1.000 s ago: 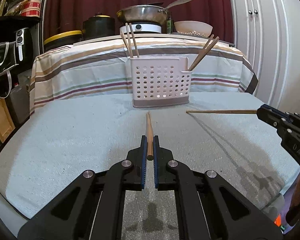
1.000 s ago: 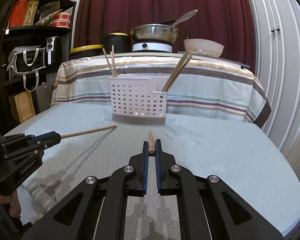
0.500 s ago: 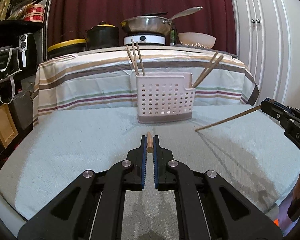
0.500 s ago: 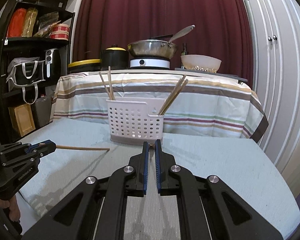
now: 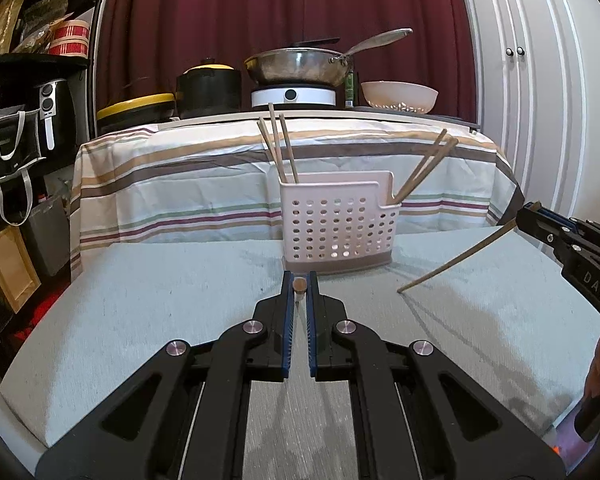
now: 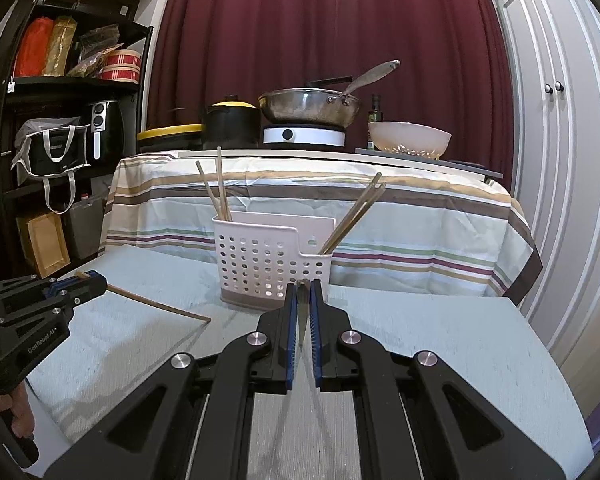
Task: Organize utensils
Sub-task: 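Lift both held chopsticks and carry them over the pink caddy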
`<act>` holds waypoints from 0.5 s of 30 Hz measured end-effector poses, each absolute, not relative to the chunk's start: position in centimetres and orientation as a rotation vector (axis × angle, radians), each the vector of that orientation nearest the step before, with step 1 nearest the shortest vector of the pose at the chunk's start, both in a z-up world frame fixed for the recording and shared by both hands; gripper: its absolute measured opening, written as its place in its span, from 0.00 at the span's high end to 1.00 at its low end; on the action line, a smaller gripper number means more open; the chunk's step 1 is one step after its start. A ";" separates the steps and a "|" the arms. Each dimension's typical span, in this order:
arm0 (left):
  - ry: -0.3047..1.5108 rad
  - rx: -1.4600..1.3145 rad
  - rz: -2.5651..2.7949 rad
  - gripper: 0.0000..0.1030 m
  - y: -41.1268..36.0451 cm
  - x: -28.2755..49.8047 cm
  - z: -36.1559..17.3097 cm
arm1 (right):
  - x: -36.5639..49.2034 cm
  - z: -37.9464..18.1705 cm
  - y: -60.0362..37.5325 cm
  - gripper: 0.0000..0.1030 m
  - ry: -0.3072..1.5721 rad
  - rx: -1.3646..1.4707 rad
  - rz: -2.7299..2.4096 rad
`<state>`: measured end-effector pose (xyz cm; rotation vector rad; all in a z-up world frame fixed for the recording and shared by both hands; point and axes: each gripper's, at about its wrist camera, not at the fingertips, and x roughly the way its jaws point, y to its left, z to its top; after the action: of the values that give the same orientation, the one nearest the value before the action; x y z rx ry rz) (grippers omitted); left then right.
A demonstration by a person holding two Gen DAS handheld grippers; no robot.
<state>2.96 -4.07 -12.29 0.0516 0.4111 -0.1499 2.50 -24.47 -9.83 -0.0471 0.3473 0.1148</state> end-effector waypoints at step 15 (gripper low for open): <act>0.387 0.055 -0.150 0.94 -3.8 6.0 -10.5 | 5.0 -8.3 -24.2 0.93 0.328 -0.056 0.125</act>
<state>5.99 -3.79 -10.53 0.0551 0.3866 -0.1495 5.04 -24.22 -8.31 -0.0558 0.3283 0.1247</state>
